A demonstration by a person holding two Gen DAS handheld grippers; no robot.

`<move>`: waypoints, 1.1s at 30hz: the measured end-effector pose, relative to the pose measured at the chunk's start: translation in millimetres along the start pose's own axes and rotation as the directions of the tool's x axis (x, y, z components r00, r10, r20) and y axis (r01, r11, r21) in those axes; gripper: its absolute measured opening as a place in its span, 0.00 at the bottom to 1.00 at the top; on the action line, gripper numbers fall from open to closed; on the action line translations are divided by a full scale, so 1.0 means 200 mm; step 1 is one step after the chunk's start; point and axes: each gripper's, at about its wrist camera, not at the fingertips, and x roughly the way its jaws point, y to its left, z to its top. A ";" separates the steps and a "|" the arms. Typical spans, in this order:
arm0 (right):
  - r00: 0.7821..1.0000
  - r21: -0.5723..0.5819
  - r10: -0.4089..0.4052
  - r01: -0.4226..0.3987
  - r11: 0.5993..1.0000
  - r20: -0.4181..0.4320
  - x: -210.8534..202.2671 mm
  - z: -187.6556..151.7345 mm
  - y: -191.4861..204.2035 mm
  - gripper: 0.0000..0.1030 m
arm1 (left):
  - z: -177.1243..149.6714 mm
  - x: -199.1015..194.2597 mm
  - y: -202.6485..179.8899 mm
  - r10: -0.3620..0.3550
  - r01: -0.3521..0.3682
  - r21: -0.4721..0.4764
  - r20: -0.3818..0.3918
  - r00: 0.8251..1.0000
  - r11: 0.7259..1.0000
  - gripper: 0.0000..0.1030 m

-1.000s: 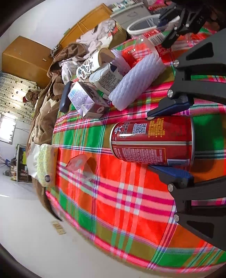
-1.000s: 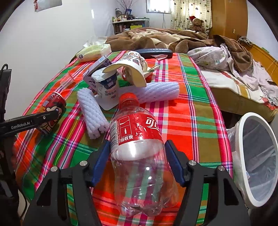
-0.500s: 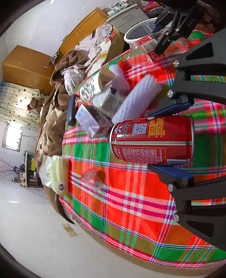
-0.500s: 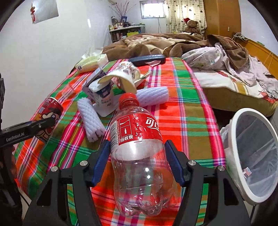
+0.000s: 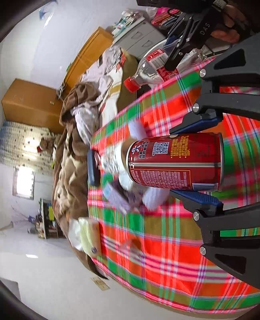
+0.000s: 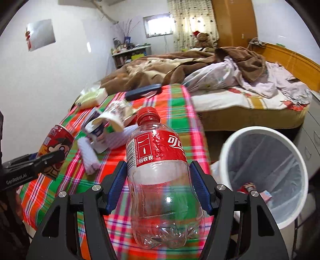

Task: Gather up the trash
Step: 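Carry the can and bottle over the bin and release both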

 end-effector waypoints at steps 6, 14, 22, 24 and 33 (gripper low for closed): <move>0.999 0.044 -0.046 0.045 0.998 0.024 -0.06 0.00 -0.14 0.64 | 0.03 0.03 -0.22 -0.051 0.051 0.064 0.003 0.999 0.997 0.51; 0.992 0.102 -0.121 0.117 0.988 0.036 -0.12 0.00 -0.34 0.64 | 0.06 0.10 -0.52 -0.132 0.132 0.144 -0.012 0.991 0.981 0.51; 0.977 0.169 -0.215 0.211 0.963 0.009 -0.15 -0.01 -0.59 0.64 | 0.08 0.24 -0.85 -0.212 0.222 0.222 -0.069 0.975 0.949 0.51; 0.972 0.176 -0.233 0.231 0.957 -0.010 -0.13 -0.02 -0.64 0.64 | 0.07 0.28 -0.92 -0.231 0.247 0.237 -0.093 0.968 0.940 0.51; 0.961 0.175 -0.257 0.271 0.947 -0.100 -0.08 -0.07 -0.83 0.64 | 0.02 0.51 -1.20 -0.257 0.306 0.273 -0.203 0.945 0.912 0.51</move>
